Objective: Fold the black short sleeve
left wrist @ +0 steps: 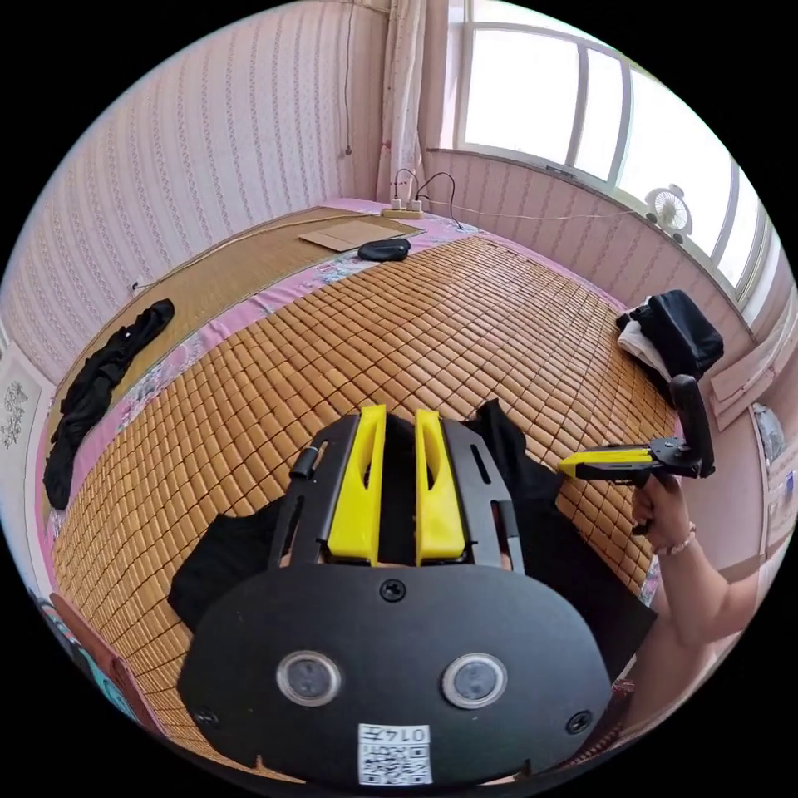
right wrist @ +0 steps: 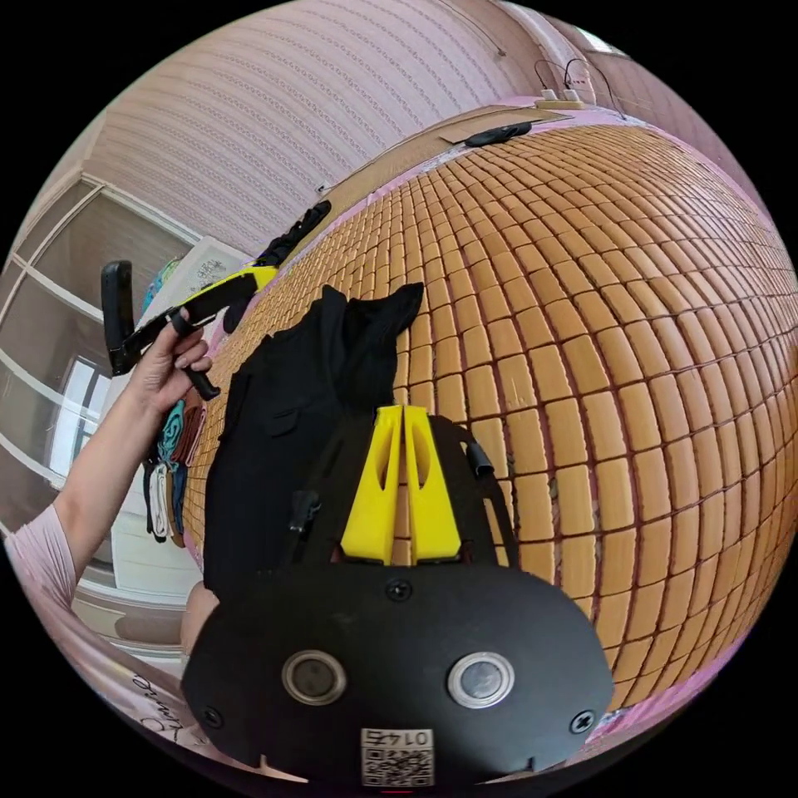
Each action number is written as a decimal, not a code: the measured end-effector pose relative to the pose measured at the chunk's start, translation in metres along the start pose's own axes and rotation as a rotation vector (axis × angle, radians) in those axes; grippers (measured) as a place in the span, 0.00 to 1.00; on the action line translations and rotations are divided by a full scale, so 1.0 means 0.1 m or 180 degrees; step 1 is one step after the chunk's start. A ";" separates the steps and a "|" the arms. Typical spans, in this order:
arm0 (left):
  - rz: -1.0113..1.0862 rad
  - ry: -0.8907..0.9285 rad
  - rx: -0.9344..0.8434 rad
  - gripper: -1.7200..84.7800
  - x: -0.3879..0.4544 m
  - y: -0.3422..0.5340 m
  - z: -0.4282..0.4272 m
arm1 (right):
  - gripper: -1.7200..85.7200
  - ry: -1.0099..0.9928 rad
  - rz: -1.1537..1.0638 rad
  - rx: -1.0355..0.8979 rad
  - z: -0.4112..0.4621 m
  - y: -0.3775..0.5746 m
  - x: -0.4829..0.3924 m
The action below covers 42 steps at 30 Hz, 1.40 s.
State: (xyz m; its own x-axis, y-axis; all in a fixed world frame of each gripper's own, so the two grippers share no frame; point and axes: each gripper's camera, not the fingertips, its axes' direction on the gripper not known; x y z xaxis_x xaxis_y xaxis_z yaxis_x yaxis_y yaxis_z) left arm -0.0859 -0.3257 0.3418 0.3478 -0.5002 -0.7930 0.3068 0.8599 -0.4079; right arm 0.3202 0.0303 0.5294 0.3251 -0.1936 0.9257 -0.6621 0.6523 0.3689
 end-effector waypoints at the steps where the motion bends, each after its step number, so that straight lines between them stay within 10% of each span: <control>1: -0.0085 -0.0077 0.0029 0.09 -0.17 0.21 -0.20 | 0.02 0.0211 -0.0013 0.0046 -0.02 -0.01 -0.05; 14: -0.0822 -0.0867 -0.0096 0.08 -1.13 2.80 -1.40 | 0.04 -0.0376 -0.1357 -0.0149 0.47 -0.17 -1.48; 42: -0.1428 -0.0433 -0.0203 0.07 -2.33 4.08 -2.06 | 0.07 -0.0555 -0.2493 -0.1618 2.99 -0.78 -5.12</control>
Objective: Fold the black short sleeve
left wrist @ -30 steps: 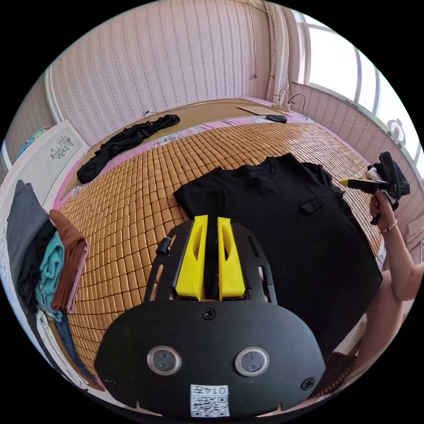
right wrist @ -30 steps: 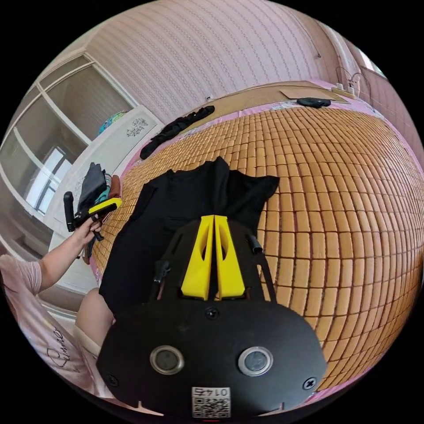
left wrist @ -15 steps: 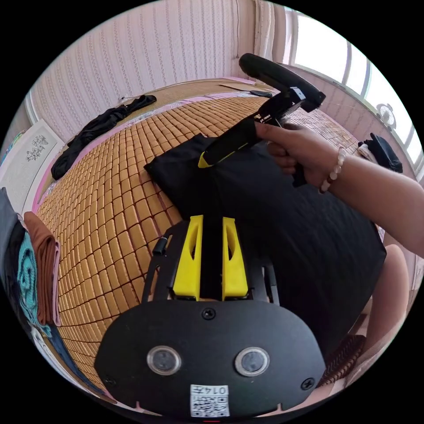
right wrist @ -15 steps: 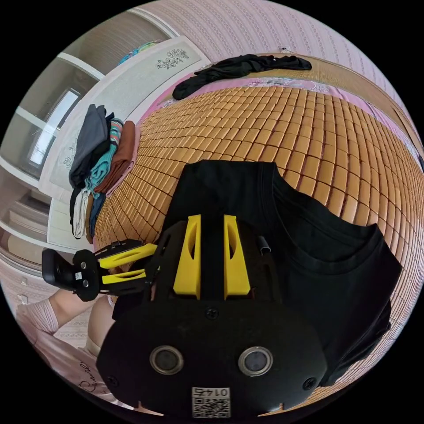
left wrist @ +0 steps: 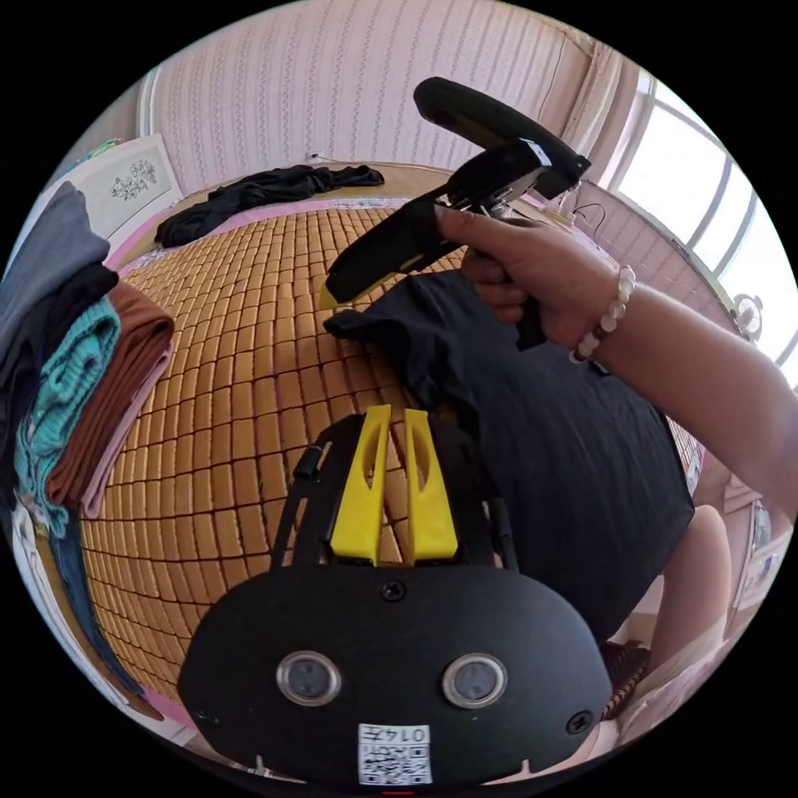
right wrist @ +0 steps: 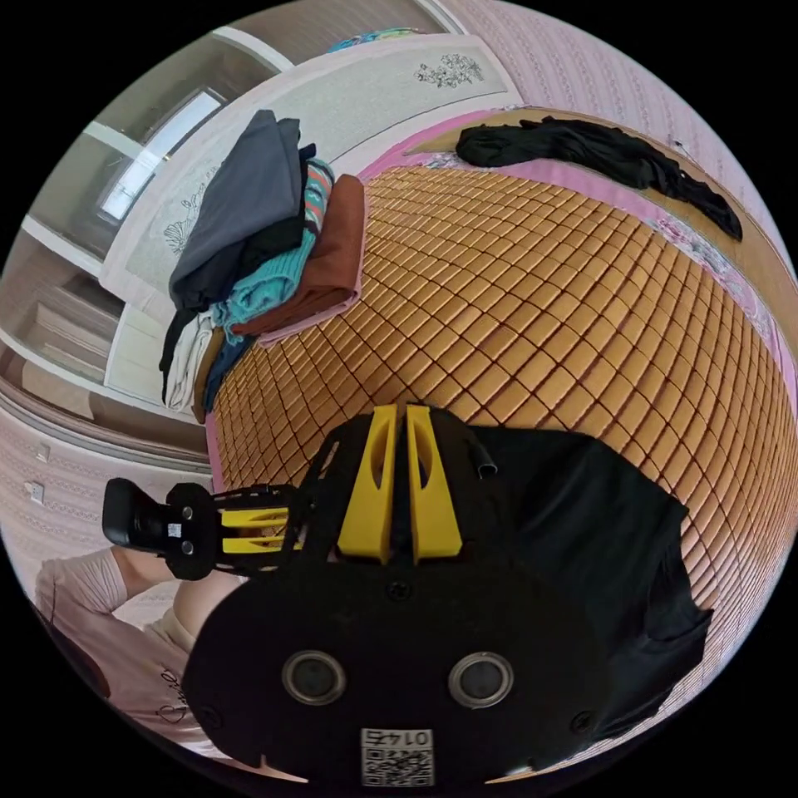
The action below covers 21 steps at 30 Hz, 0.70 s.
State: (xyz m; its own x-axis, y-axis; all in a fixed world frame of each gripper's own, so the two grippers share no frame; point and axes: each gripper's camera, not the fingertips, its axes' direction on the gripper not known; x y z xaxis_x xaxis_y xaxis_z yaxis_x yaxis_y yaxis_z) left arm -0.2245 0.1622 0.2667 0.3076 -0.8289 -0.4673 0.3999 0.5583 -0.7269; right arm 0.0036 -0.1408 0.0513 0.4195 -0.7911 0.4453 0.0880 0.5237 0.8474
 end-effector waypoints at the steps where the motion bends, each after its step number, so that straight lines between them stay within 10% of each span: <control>1: -0.0035 -0.0032 -0.0068 0.07 -0.10 0.07 -0.04 | 0.11 -0.0045 -0.0128 -0.0070 0.05 -0.03 -0.09; 21: 0.0173 -0.0455 -0.0441 0.02 -0.43 -0.91 0.32 | 0.03 0.0940 0.0981 0.0352 -0.51 1.32 1.09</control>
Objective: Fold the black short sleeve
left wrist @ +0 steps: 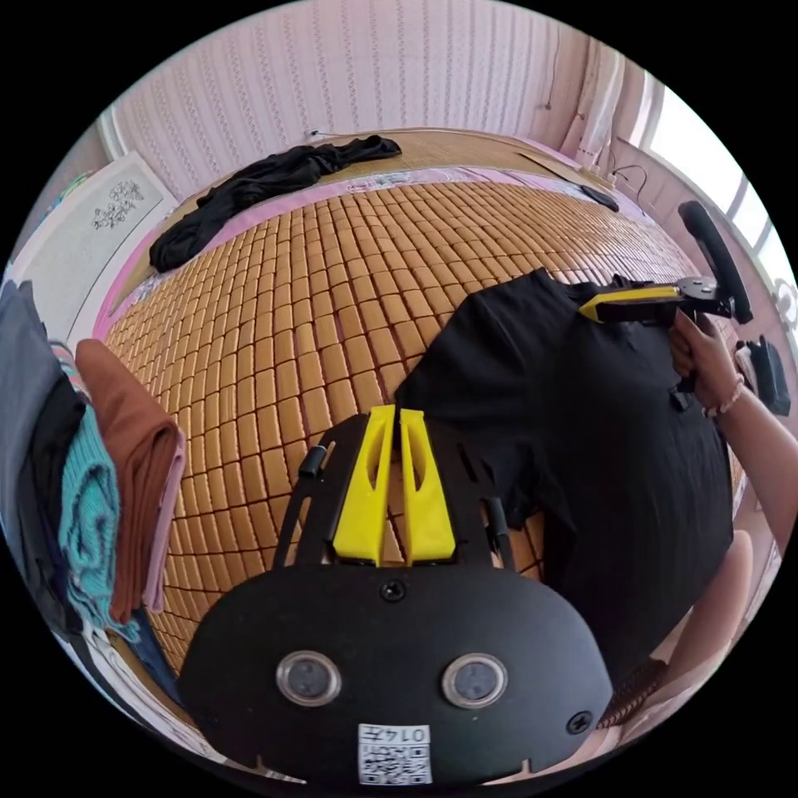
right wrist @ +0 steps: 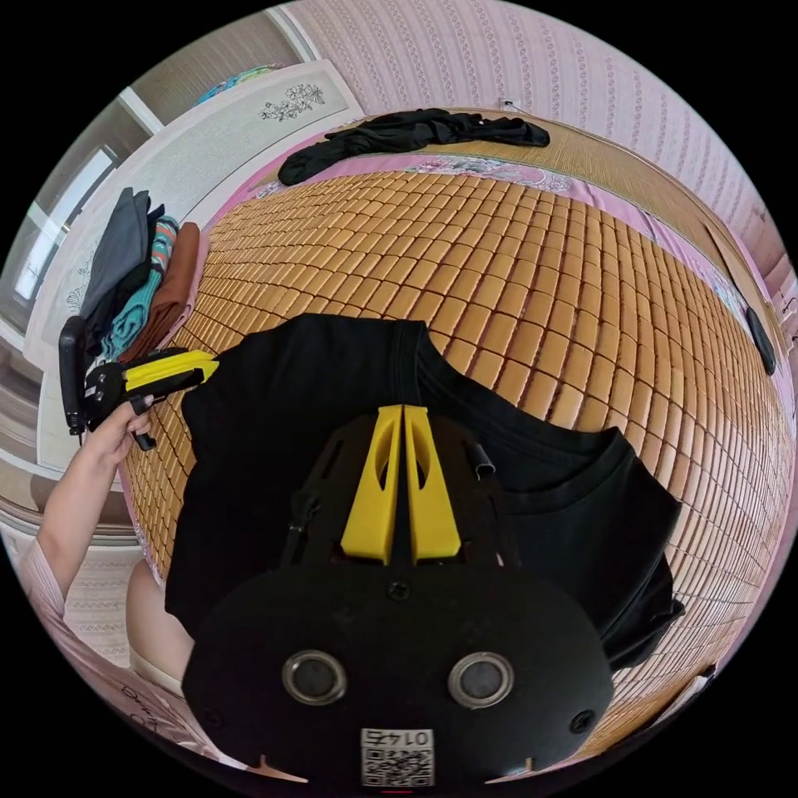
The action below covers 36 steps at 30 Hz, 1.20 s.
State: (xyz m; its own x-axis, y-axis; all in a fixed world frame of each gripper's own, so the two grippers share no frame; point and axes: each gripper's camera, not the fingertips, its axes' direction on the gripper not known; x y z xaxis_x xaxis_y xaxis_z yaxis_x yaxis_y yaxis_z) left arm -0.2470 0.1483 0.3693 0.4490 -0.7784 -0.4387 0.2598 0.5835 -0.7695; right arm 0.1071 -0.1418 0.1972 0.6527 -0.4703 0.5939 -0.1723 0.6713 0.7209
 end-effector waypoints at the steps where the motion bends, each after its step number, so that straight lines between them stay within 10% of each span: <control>1: 0.0084 -0.0094 -0.0011 0.02 0.02 -0.05 0.00 | 0.02 -0.0026 0.0016 0.0000 0.01 0.02 0.04; 16: 0.0251 -0.0206 0.0317 0.08 0.18 0.20 -0.55 | 0.05 -0.0172 0.0560 0.0783 -1.02 1.72 0.90; 36: 0.0249 0.0562 -0.0631 0.12 1.50 2.36 -0.98 | 0.07 -0.0556 0.1326 -0.1115 -1.03 4.31 1.13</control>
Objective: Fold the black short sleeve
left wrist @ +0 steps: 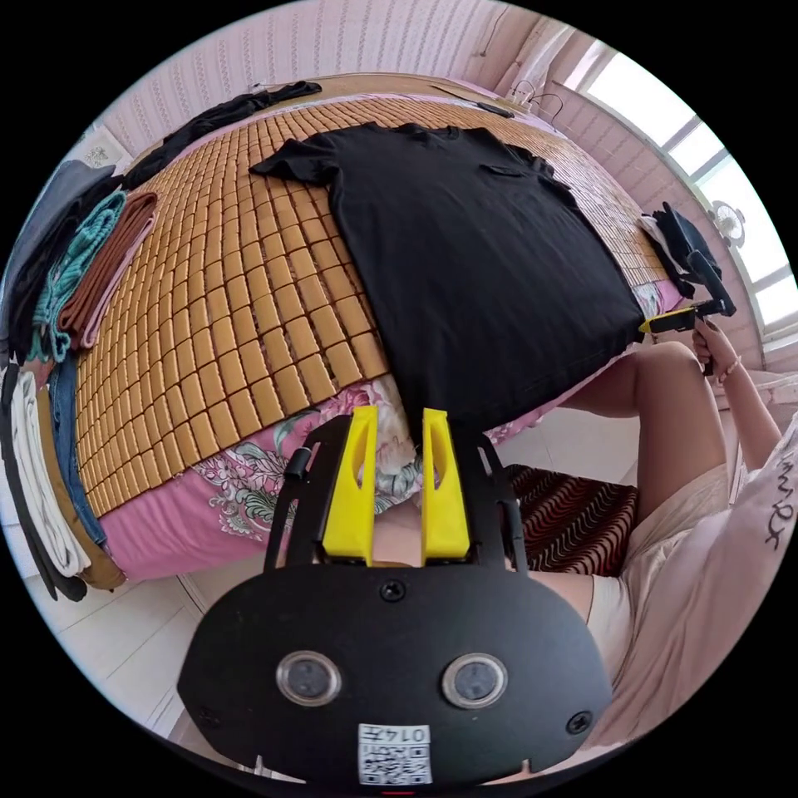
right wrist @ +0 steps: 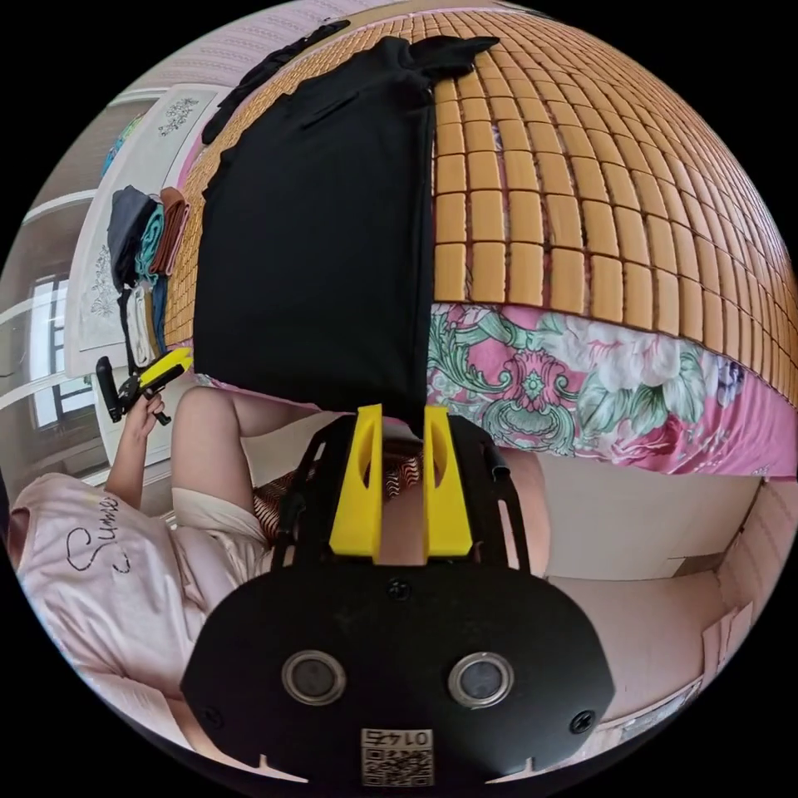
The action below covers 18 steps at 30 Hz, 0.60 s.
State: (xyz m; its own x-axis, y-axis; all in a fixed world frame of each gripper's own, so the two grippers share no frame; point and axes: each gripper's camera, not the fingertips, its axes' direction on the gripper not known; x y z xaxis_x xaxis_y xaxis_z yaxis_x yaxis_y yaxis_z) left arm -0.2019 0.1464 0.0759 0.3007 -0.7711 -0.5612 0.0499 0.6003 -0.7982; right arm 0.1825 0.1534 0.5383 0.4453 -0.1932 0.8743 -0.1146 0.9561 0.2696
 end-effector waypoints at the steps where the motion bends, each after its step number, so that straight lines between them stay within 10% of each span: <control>1: 0.0013 -0.0016 -0.0052 0.11 0.05 -0.05 0.04 | 0.05 0.0141 0.0023 -0.0056 -0.01 0.02 0.02; 12: 0.0069 0.0093 -0.0102 0.07 0.25 -0.26 0.07 | 0.06 0.0033 0.0155 -0.0105 -0.27 0.17 0.52; 18: 0.0321 -0.0082 0.0243 0.08 0.41 -0.80 -0.28 | 0.11 0.0203 -0.0078 0.1415 -0.75 -0.16 0.47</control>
State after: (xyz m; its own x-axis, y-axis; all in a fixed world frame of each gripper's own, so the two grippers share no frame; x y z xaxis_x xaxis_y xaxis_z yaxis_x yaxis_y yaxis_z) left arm -0.2205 0.0602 0.1106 0.3320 -0.7010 -0.6312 0.0902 0.6897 -0.7185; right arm 0.2716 0.1458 0.5453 0.5050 -0.1873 0.8426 -0.4675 0.7612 0.4494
